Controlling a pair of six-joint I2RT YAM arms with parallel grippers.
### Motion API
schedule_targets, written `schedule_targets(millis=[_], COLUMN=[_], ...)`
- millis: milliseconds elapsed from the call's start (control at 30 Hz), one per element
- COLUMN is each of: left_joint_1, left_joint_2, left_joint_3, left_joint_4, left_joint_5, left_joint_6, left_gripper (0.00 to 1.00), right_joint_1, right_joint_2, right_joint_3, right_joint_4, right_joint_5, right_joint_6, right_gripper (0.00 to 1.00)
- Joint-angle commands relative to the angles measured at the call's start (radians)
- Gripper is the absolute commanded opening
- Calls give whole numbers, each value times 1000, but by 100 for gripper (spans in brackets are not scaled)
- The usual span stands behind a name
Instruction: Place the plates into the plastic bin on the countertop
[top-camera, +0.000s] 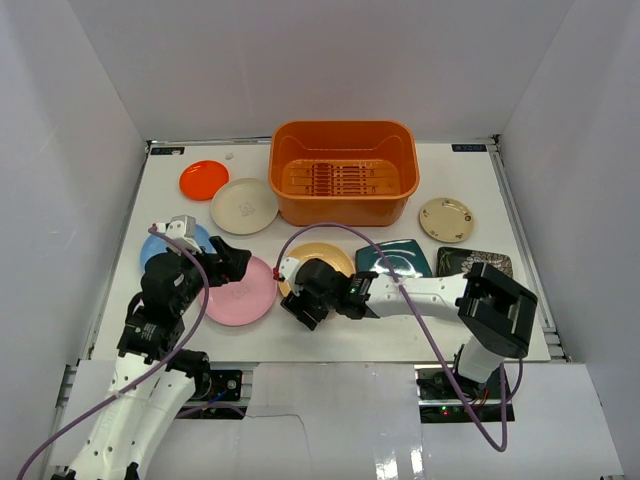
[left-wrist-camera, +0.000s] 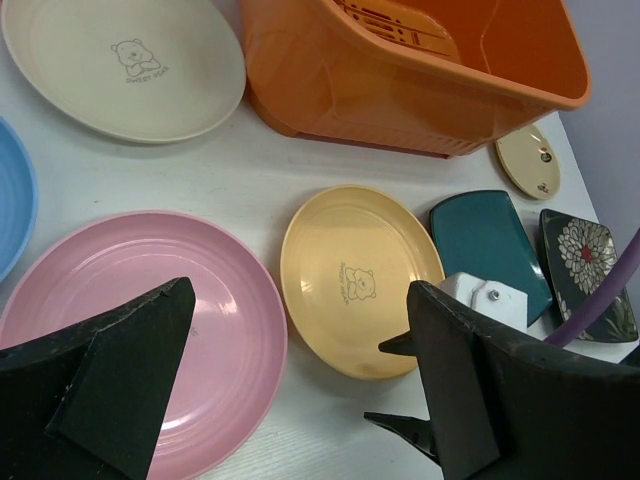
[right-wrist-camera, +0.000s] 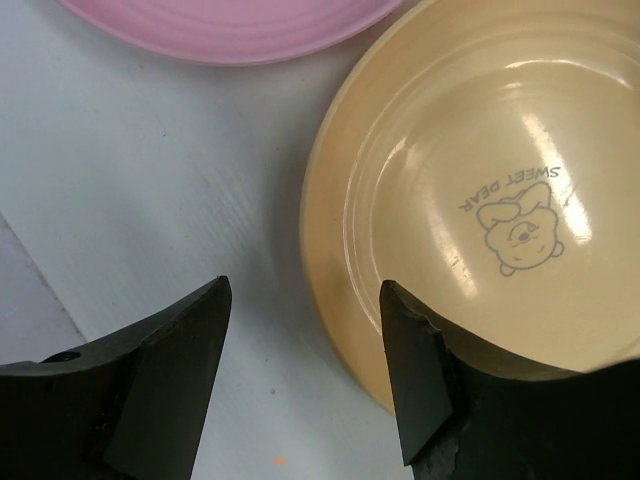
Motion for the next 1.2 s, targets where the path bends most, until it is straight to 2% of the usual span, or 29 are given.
schedule_targets(millis=[0,167,267,367,400,433,600,767,933,1033,1167], left_joint_1=[-2,-2,-2,-2,-2,-2,-2,-2,-3,-3,-3], left_joint_2=[-3,1,10,20,23,24,36,85,190,289,434], left_joint_3=[26,23,21,21,21,21,21,21,28,54,104], left_joint_4=[-14,-12,-12,-12,-12,-11,-11,-9,-12,-41,-106], left_joint_5=[-39,-39,-40,-37,-37,-39,-31,3,42,93,217], left_joint_6=[-11,-16,-14,-13,-13,-13,-13,-11,-8,-20,-17], left_gripper=[98,98,98,98,98,98,98,96,87,86,85], right_joint_1=[13,16,16,38,47,65,121,124,112,17,-202], right_joint_2=[24,90,127,110,85,68,-82,-249,-364,-346,-249], right_joint_3=[45,40,55,74,78,89,106,155,321,448,584], right_joint_4=[27,66,75,84,79,63,-22,-117,-166,-166,-149], right_joint_5=[50,47,41,42,55,78,110,153,333,349,204], right_joint_6=[-54,-55,-55,-52,-51,-50,-3,58,-27,-138,-222], right_gripper=[67,65,54,24,11,8,8,8,8,8,8])
